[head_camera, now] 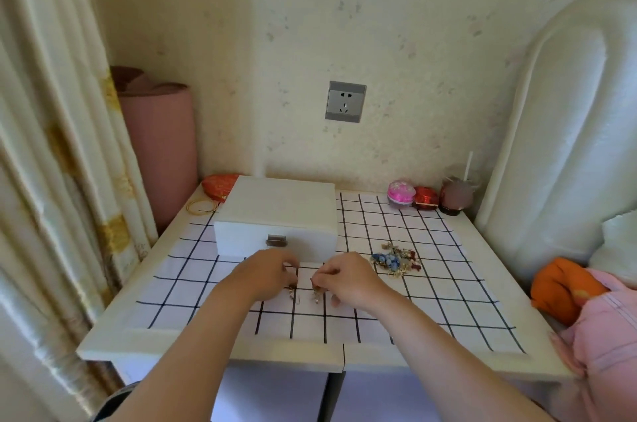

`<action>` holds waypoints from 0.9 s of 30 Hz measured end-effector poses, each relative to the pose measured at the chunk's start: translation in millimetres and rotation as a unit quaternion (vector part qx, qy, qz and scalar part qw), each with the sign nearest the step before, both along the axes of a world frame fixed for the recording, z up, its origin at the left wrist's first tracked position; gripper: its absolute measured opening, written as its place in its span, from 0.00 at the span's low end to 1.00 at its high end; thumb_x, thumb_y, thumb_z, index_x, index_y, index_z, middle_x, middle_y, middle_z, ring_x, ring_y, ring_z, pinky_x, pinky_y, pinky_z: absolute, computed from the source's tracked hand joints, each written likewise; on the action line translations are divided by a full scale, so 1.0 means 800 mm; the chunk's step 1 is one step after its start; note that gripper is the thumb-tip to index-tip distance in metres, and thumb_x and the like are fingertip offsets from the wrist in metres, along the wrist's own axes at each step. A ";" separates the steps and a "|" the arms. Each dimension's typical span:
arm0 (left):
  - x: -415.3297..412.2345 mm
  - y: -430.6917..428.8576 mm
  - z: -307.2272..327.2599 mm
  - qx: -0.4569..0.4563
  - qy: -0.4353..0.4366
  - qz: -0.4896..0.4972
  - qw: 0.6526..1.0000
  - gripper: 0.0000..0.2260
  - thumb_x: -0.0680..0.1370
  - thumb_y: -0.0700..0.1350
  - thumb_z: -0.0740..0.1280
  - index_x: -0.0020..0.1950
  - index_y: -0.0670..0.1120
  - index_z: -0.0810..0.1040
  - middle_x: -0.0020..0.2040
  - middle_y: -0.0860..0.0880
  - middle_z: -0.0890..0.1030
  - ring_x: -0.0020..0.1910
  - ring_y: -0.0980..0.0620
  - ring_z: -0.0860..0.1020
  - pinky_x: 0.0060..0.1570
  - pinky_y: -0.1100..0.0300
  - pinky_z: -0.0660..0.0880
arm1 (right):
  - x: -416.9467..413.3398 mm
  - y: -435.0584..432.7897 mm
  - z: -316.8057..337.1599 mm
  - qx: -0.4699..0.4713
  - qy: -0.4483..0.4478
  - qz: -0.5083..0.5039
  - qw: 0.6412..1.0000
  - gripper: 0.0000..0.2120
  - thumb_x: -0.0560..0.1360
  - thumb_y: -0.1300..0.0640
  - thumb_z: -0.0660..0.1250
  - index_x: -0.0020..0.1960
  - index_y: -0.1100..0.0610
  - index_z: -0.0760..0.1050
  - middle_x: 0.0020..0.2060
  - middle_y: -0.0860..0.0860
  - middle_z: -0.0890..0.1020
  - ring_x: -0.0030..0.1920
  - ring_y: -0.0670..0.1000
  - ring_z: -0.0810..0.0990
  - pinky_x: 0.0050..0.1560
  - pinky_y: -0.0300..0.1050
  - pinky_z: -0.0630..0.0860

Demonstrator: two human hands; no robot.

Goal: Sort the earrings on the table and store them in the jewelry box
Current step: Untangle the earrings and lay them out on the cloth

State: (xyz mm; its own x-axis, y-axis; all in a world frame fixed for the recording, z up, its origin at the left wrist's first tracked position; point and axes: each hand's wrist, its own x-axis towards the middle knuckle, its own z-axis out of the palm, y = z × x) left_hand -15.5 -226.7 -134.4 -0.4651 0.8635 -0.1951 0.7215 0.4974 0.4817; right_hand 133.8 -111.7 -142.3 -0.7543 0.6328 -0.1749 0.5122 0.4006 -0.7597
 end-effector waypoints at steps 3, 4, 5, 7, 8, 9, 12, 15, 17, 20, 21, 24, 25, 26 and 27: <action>-0.004 -0.001 0.002 0.020 0.011 -0.020 1.000 0.15 0.81 0.42 0.62 0.66 0.55 0.77 0.62 0.50 0.78 0.57 0.51 0.77 0.60 0.56 0.75 | -0.001 -0.004 -0.009 0.049 -0.018 -0.008 0.999 0.06 0.78 0.50 0.68 0.50 0.50 0.83 0.44 0.48 0.84 0.35 0.47 0.80 0.44 0.46 0.79; -0.003 0.000 0.003 0.019 0.013 -0.025 0.999 0.15 0.81 0.42 0.63 0.65 0.55 0.78 0.62 0.50 0.78 0.58 0.51 0.77 0.60 0.56 0.74 | 0.000 -0.002 -0.010 0.059 -0.018 -0.011 0.998 0.08 0.79 0.50 0.67 0.54 0.50 0.82 0.47 0.47 0.83 0.39 0.47 0.79 0.47 0.46 0.79; -0.002 0.003 0.003 0.015 0.010 -0.030 0.999 0.14 0.81 0.43 0.64 0.65 0.55 0.78 0.62 0.51 0.78 0.59 0.51 0.76 0.61 0.57 0.74 | 0.002 0.001 -0.011 0.069 -0.021 -0.008 0.997 0.09 0.80 0.51 0.65 0.57 0.50 0.82 0.50 0.47 0.82 0.44 0.47 0.80 0.52 0.47 0.79; 0.001 0.008 0.002 0.004 0.000 -0.042 0.999 0.15 0.79 0.44 0.67 0.65 0.54 0.79 0.62 0.52 0.79 0.59 0.51 0.77 0.60 0.59 0.72 | 0.008 0.006 -0.007 0.099 -0.042 0.017 0.994 0.11 0.81 0.53 0.63 0.61 0.49 0.81 0.54 0.46 0.81 0.53 0.47 0.79 0.56 0.44 0.76; 0.003 0.010 0.001 -0.003 0.000 -0.049 0.999 0.15 0.79 0.43 0.68 0.64 0.53 0.79 0.62 0.52 0.79 0.59 0.52 0.77 0.60 0.60 0.72 | 0.010 0.007 -0.006 0.108 -0.054 0.032 0.992 0.12 0.81 0.53 0.63 0.62 0.48 0.80 0.55 0.45 0.81 0.55 0.46 0.79 0.56 0.41 0.75; 0.004 0.012 -0.001 -0.008 0.003 -0.053 0.999 0.15 0.78 0.42 0.68 0.63 0.53 0.81 0.61 0.52 0.80 0.58 0.52 0.78 0.58 0.60 0.73 | 0.011 0.007 -0.004 0.110 -0.060 0.049 0.991 0.13 0.80 0.52 0.65 0.64 0.47 0.78 0.54 0.43 0.80 0.54 0.45 0.78 0.55 0.40 0.74; 0.000 0.017 -0.006 -0.020 0.017 -0.052 0.998 0.13 0.76 0.40 0.69 0.57 0.54 0.84 0.55 0.53 0.82 0.52 0.53 0.79 0.54 0.60 0.76 | 0.006 0.002 0.001 0.105 -0.076 0.096 0.987 0.18 0.75 0.48 0.70 0.64 0.44 0.76 0.50 0.41 0.80 0.52 0.44 0.79 0.55 0.43 0.76; -0.009 0.011 -0.010 -0.019 0.031 -0.031 0.999 0.14 0.74 0.42 0.72 0.58 0.54 0.81 0.49 0.55 0.80 0.50 0.53 0.78 0.52 0.60 0.76 | -0.009 -0.003 0.000 0.135 -0.087 0.110 0.981 0.14 0.74 0.49 0.72 0.60 0.45 0.79 0.48 0.42 0.80 0.51 0.46 0.80 0.55 0.47 0.78; -0.020 0.000 -0.011 -0.018 0.029 -0.016 0.999 0.15 0.74 0.44 0.73 0.60 0.53 0.79 0.51 0.55 0.78 0.49 0.54 0.76 0.49 0.62 0.73 | -0.018 -0.004 -0.002 0.152 -0.086 0.102 0.979 0.11 0.74 0.51 0.72 0.56 0.48 0.81 0.46 0.44 0.81 0.50 0.48 0.80 0.54 0.48 0.79; -0.034 -0.020 -0.008 -0.031 0.039 -0.005 0.999 0.13 0.75 0.43 0.72 0.59 0.52 0.81 0.56 0.53 0.79 0.51 0.54 0.76 0.49 0.64 0.71 | -0.033 -0.009 -0.012 0.135 -0.066 0.103 0.983 0.10 0.74 0.51 0.72 0.54 0.49 0.81 0.47 0.44 0.82 0.50 0.48 0.81 0.54 0.49 0.79; -0.039 -0.026 -0.008 -0.030 0.045 0.001 0.999 0.13 0.76 0.43 0.72 0.60 0.52 0.82 0.57 0.53 0.80 0.53 0.53 0.77 0.50 0.64 0.71 | -0.039 -0.013 -0.016 0.127 -0.059 0.103 0.985 0.11 0.74 0.51 0.72 0.56 0.48 0.81 0.47 0.44 0.82 0.50 0.47 0.81 0.54 0.48 0.79; -0.047 -0.042 -0.007 -0.024 0.066 0.021 0.997 0.13 0.78 0.43 0.69 0.62 0.53 0.81 0.59 0.52 0.81 0.56 0.52 0.78 0.50 0.64 0.71 | -0.060 -0.030 -0.027 0.120 -0.031 0.094 0.988 0.13 0.75 0.50 0.71 0.60 0.48 0.80 0.49 0.45 0.81 0.51 0.48 0.80 0.54 0.46 0.78; -0.050 -0.046 -0.009 -0.015 0.066 0.026 0.997 0.13 0.78 0.42 0.69 0.61 0.53 0.82 0.59 0.52 0.81 0.56 0.52 0.78 0.48 0.65 0.70 | -0.068 -0.036 -0.029 0.133 -0.025 0.091 0.987 0.13 0.76 0.50 0.71 0.60 0.48 0.80 0.49 0.46 0.82 0.51 0.48 0.81 0.54 0.46 0.78; -0.052 -0.050 -0.009 -0.005 0.065 0.030 0.997 0.13 0.78 0.42 0.69 0.61 0.53 0.82 0.58 0.52 0.81 0.55 0.52 0.78 0.48 0.65 0.70 | -0.076 -0.042 -0.031 0.150 -0.021 0.089 0.984 0.13 0.76 0.50 0.70 0.59 0.49 0.81 0.50 0.46 0.83 0.51 0.48 0.81 0.54 0.46 0.78; -0.053 -0.054 -0.010 -0.001 0.066 0.034 0.997 0.13 0.78 0.43 0.69 0.61 0.53 0.82 0.57 0.52 0.81 0.55 0.52 0.78 0.48 0.64 0.71 | -0.083 -0.047 -0.033 0.164 -0.019 0.085 0.983 0.13 0.75 0.50 0.70 0.59 0.49 0.82 0.50 0.46 0.84 0.51 0.49 0.81 0.53 0.47 0.79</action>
